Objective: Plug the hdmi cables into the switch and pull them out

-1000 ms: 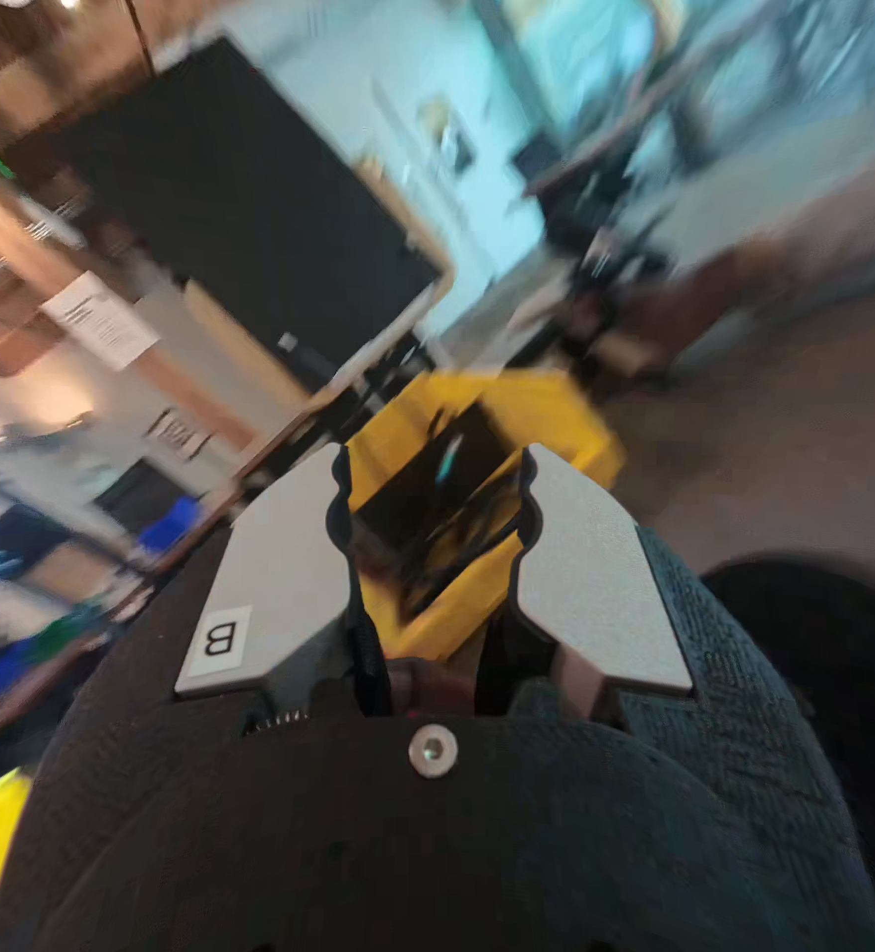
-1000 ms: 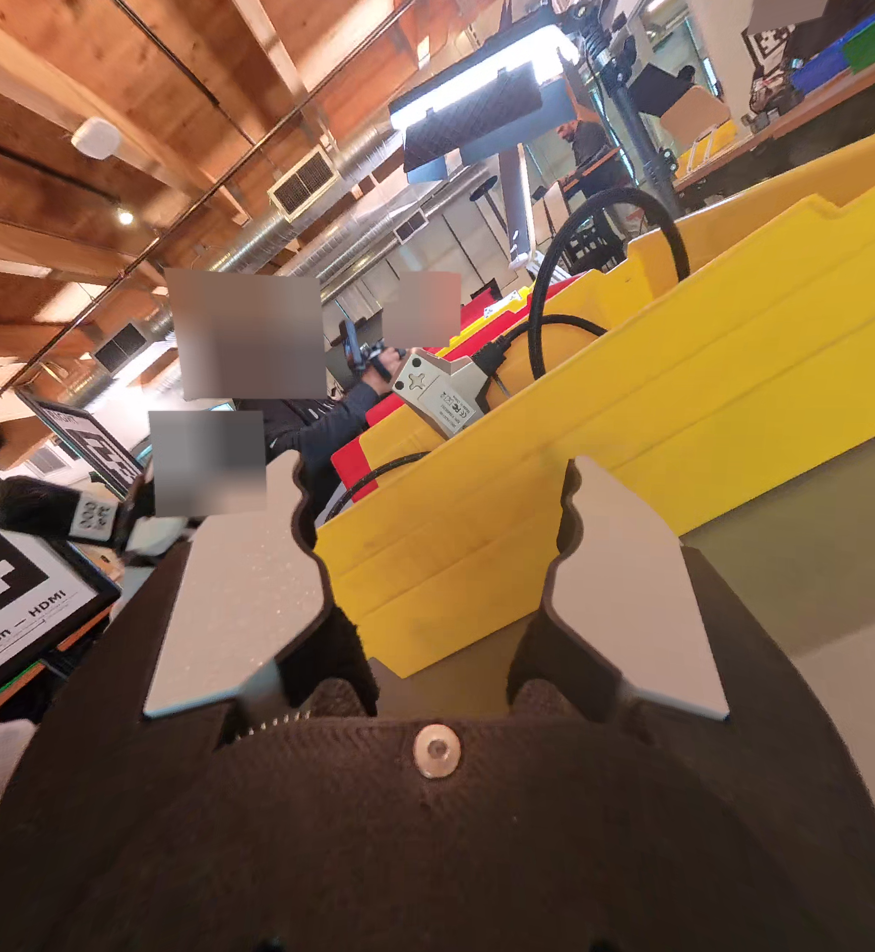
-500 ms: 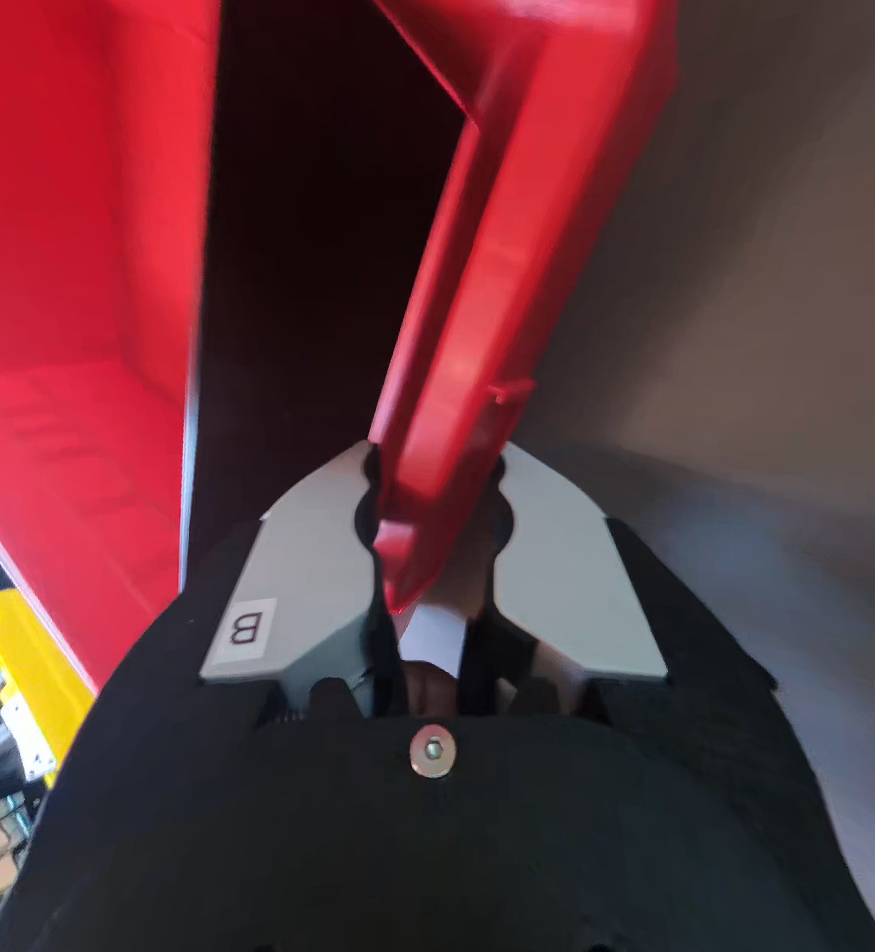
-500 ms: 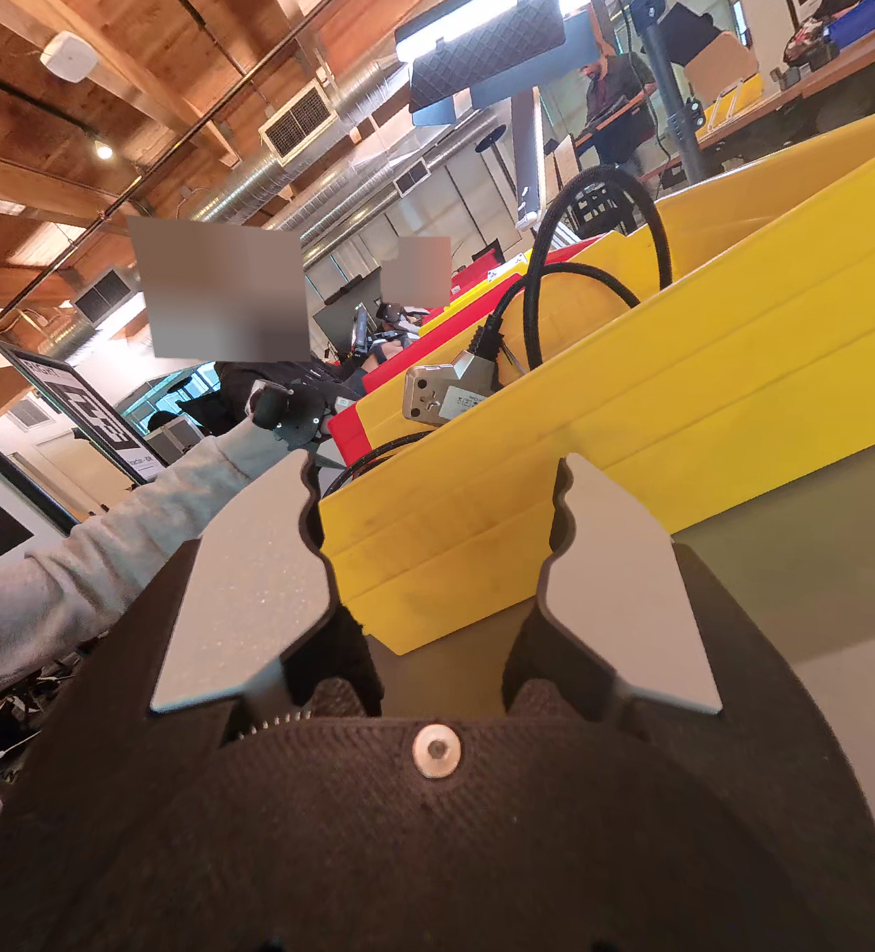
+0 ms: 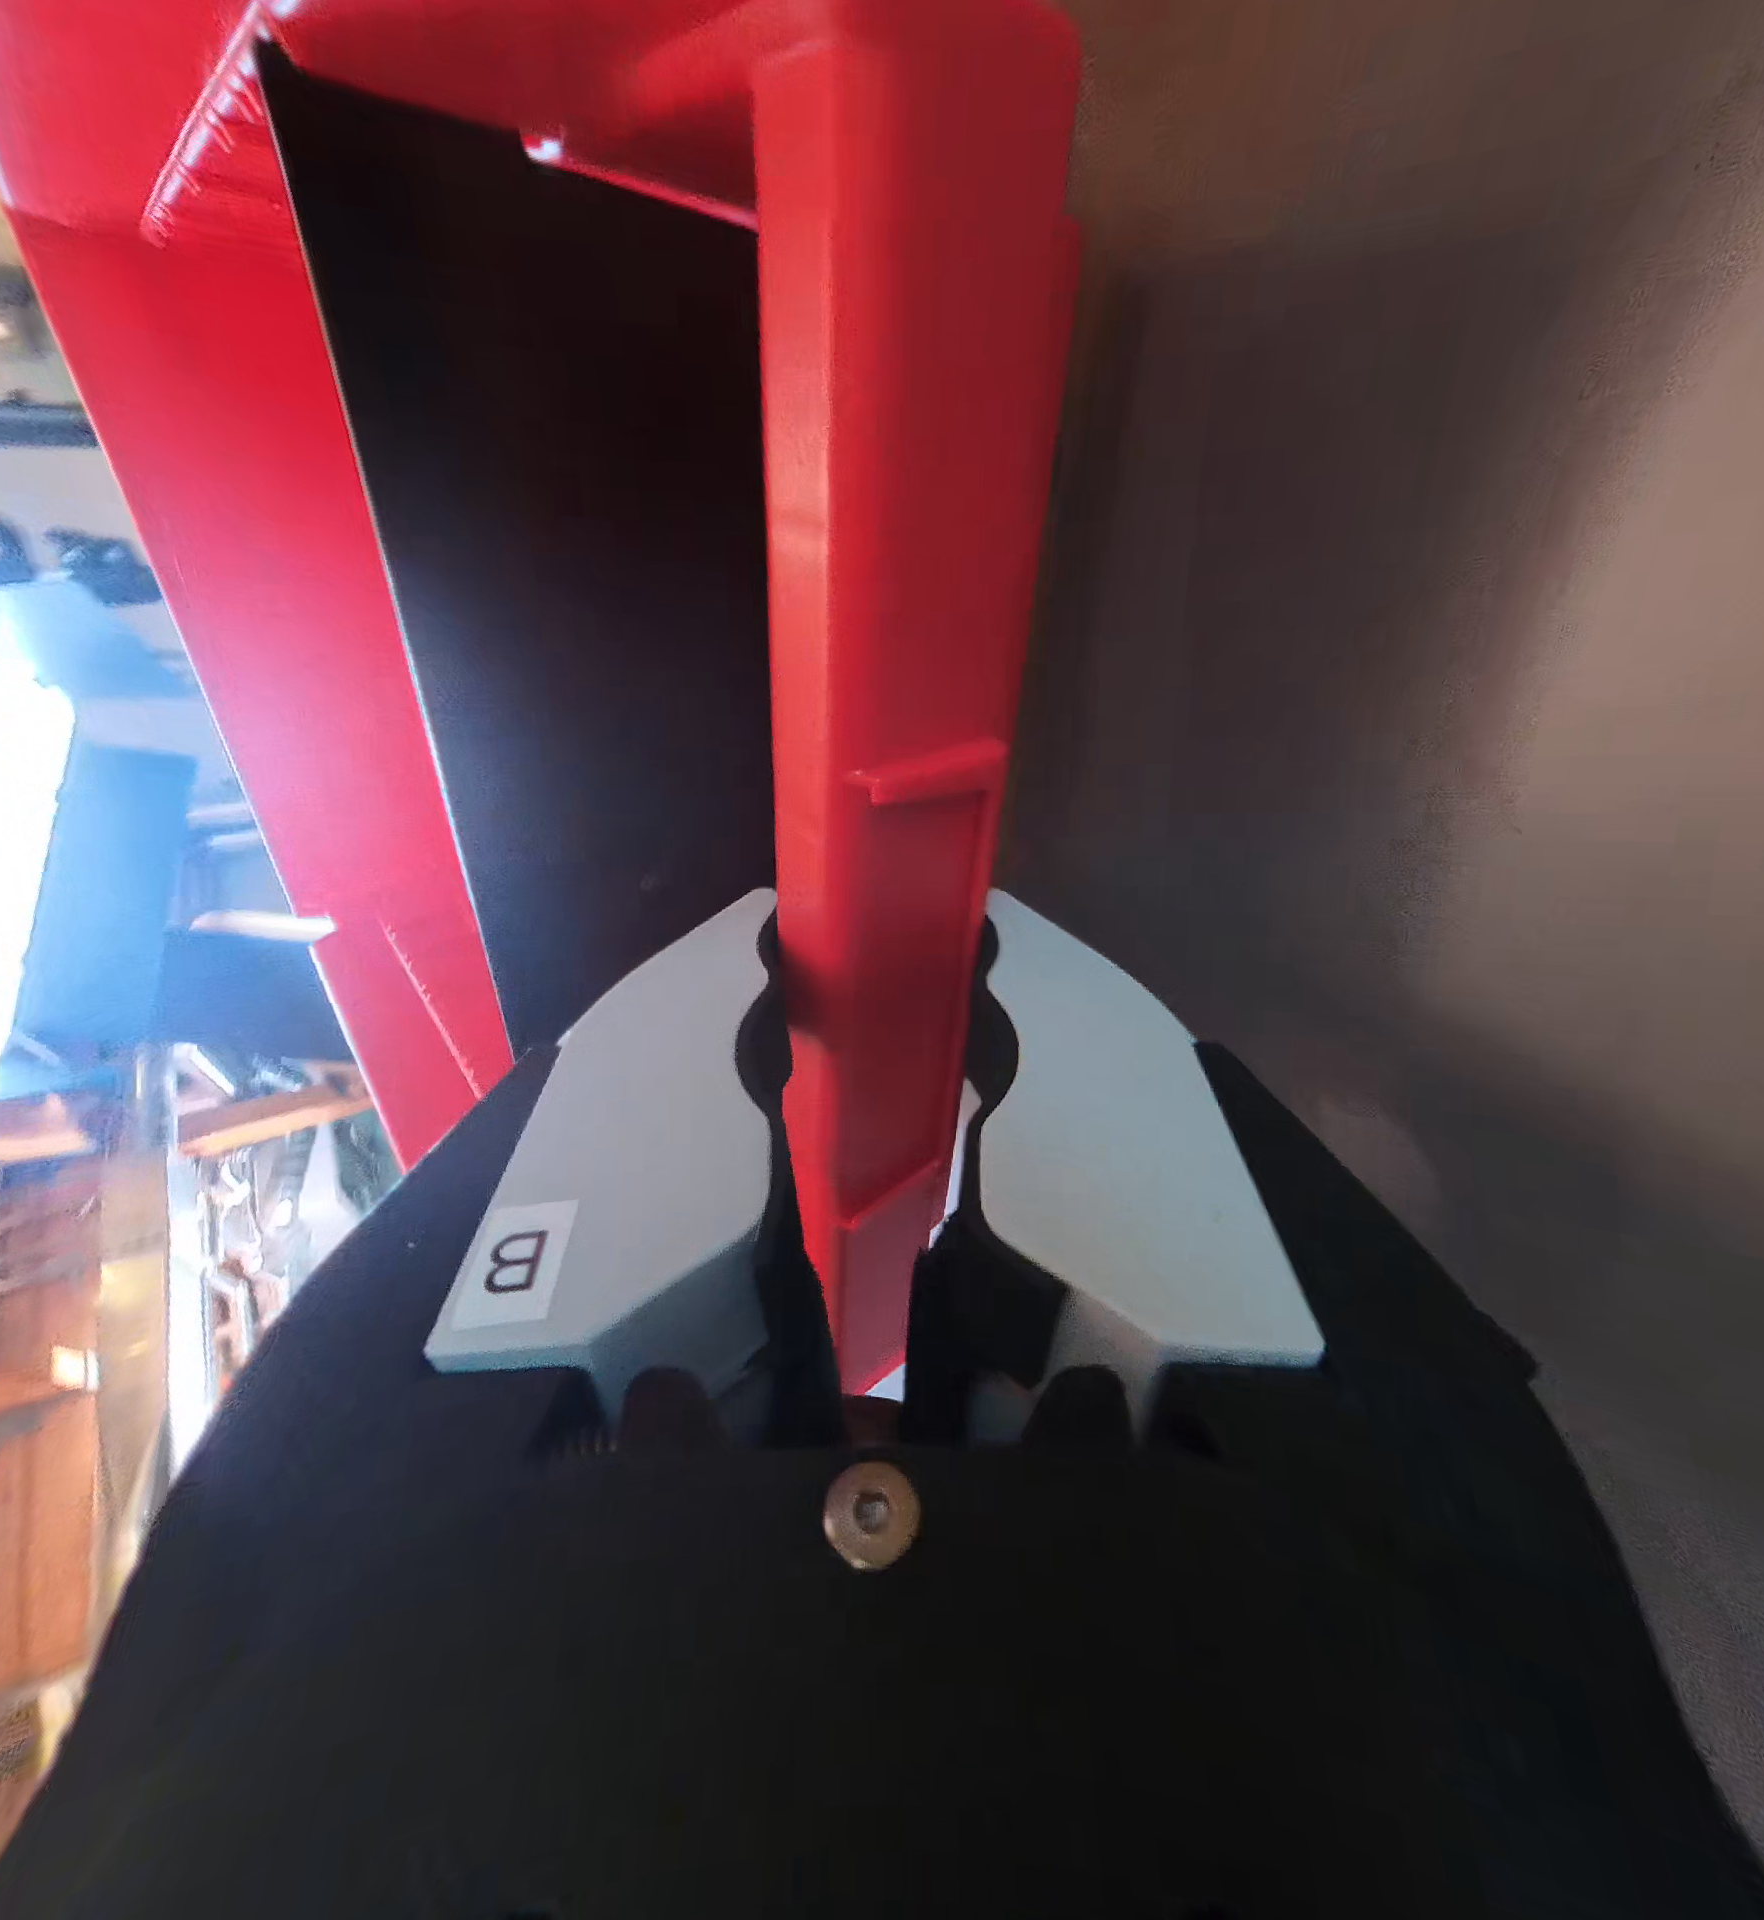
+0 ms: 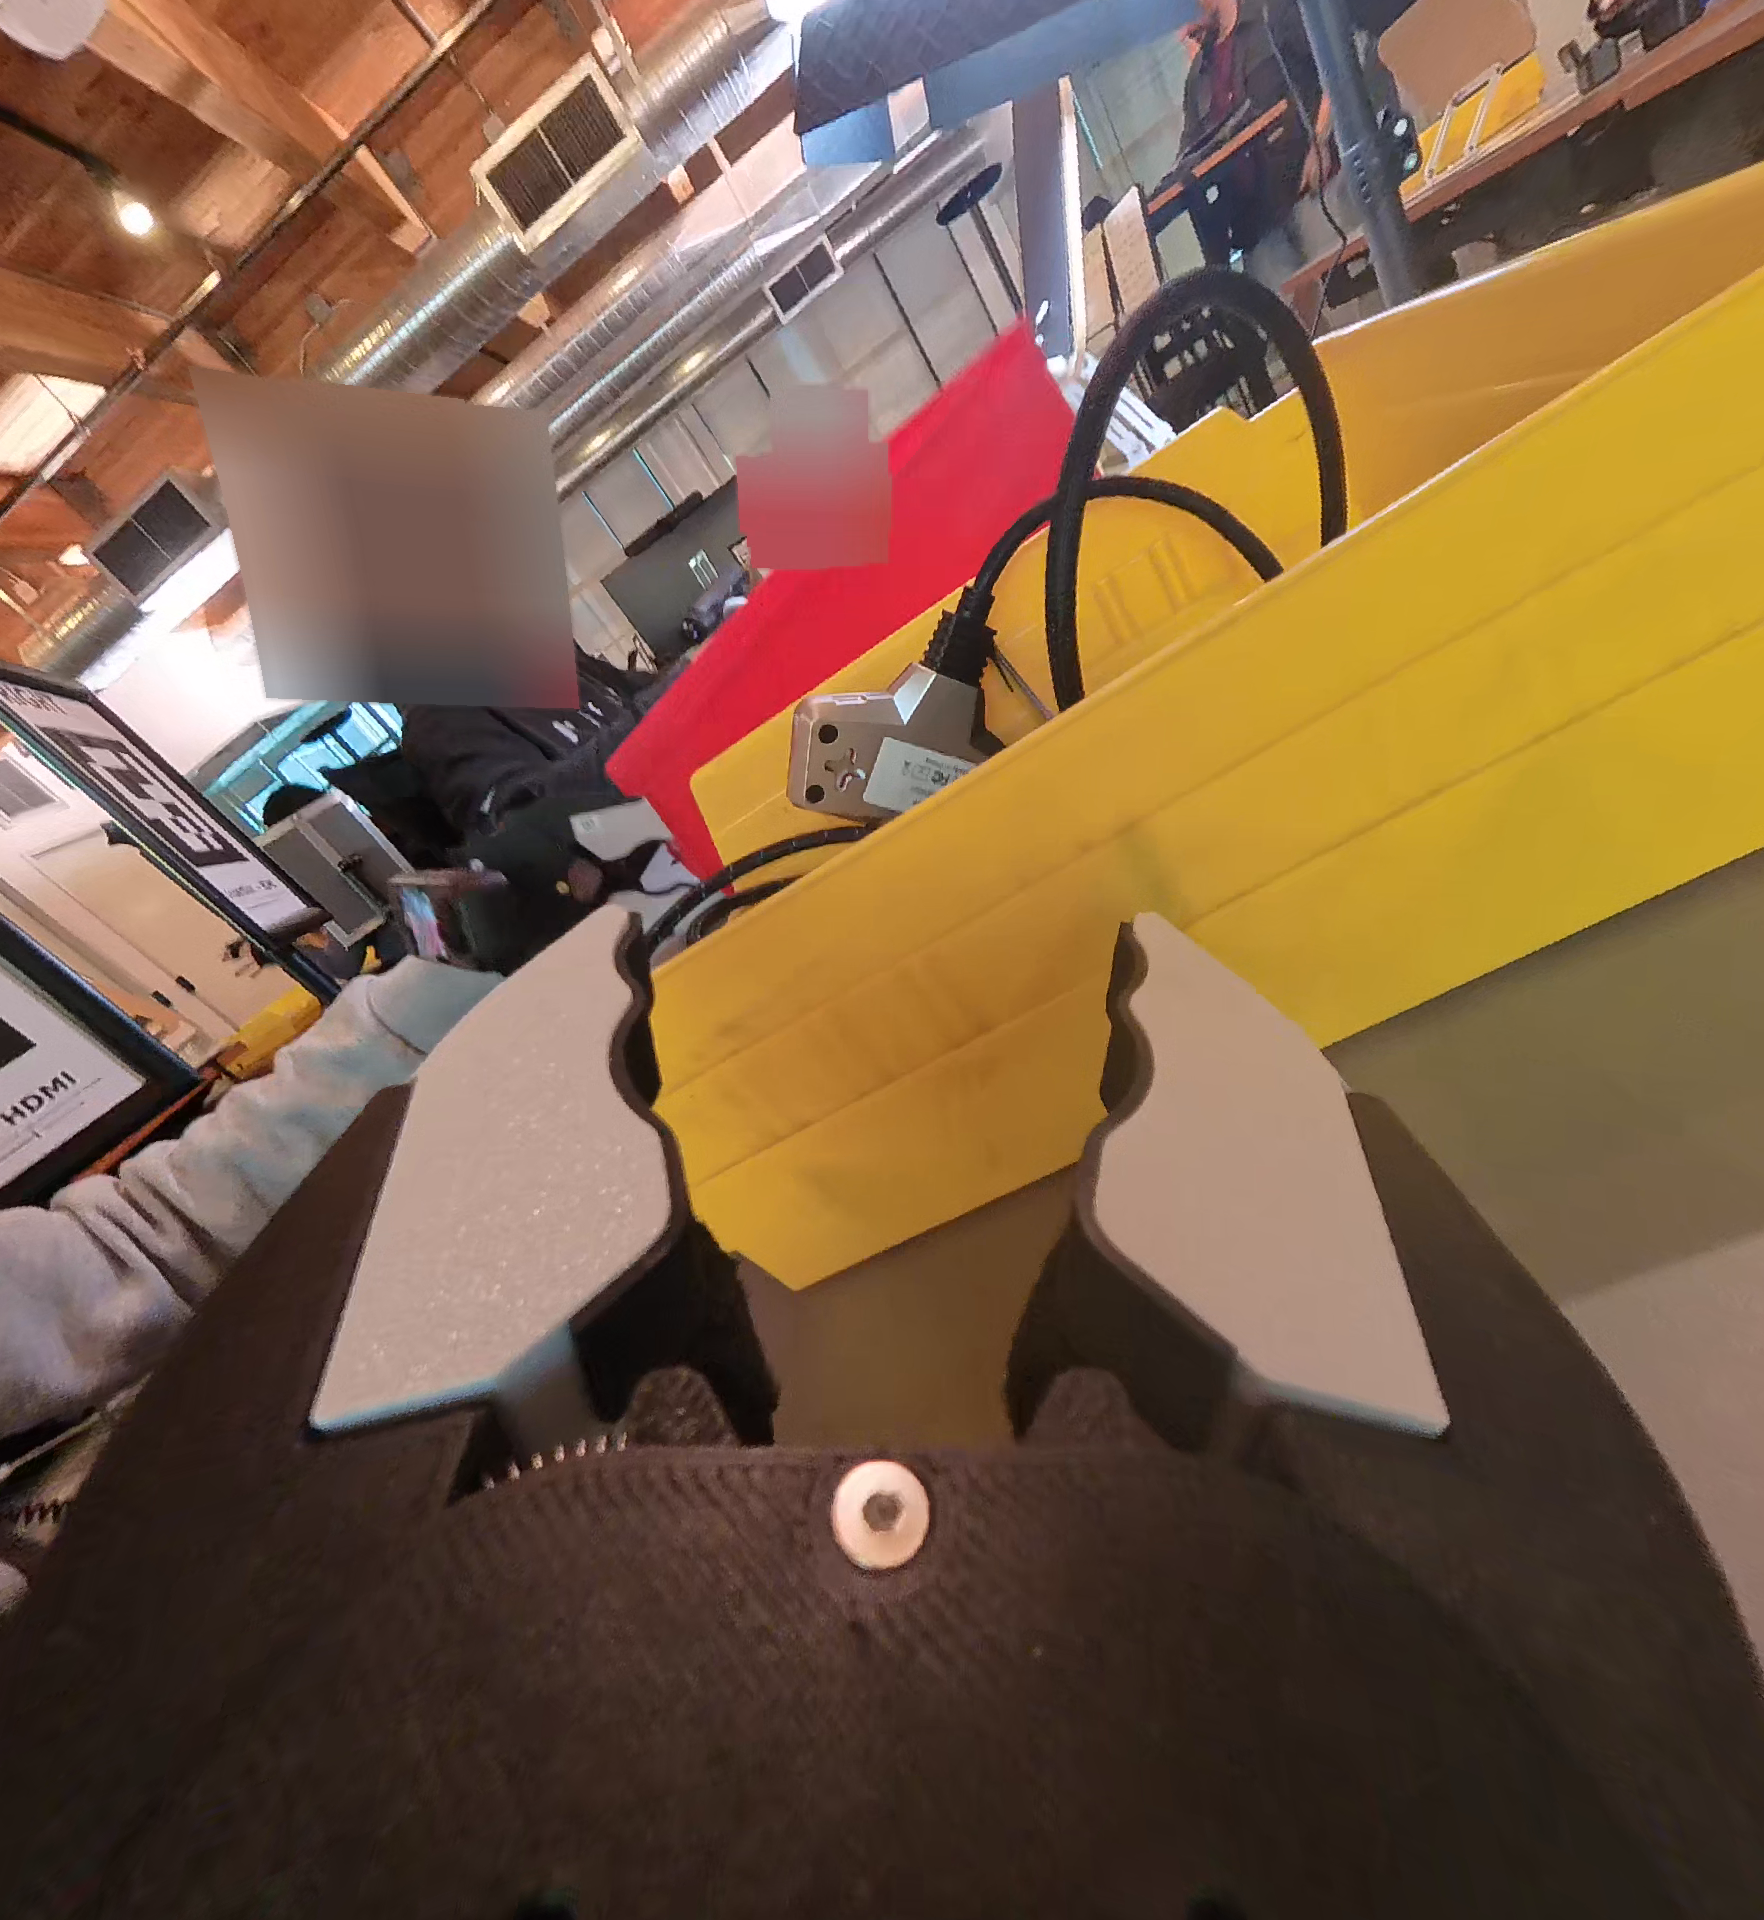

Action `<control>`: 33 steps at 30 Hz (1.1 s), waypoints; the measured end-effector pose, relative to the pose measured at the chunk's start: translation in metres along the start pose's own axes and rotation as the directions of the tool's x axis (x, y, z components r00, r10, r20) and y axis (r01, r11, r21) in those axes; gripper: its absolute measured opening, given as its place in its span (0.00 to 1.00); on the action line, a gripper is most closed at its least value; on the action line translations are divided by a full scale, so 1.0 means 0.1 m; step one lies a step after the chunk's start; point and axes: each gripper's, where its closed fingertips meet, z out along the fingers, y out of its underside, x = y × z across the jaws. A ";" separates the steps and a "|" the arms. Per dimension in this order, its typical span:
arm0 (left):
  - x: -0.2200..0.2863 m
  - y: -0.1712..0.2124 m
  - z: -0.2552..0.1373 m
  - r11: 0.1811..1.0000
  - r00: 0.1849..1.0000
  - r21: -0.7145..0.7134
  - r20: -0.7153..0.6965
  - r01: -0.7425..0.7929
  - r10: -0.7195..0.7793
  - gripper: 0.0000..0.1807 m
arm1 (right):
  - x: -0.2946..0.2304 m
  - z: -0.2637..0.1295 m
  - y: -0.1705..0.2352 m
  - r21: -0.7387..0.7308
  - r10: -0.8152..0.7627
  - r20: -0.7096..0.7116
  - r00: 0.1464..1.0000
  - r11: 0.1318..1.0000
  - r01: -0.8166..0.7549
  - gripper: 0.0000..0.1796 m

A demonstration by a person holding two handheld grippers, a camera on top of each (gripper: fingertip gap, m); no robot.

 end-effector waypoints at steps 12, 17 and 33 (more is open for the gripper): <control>-1.00 -0.75 -1.06 0.984 0.956 0.150 0.259 0.099 -0.136 0.16 | -0.44 -0.47 -0.36 -0.316 -0.615 0.028 0.788 0.742 0.591 0.50; -0.96 -1.50 -1.49 0.969 0.957 0.245 0.271 0.031 -0.100 0.16 | -0.77 -0.86 -0.73 -0.288 -0.845 0.016 0.535 0.509 0.811 0.42; 0.43 -4.11 -2.12 0.807 0.992 0.579 0.035 -0.117 0.118 0.16 | -2.71 -2.01 -1.69 -0.093 -0.860 -0.376 0.346 0.406 0.909 0.28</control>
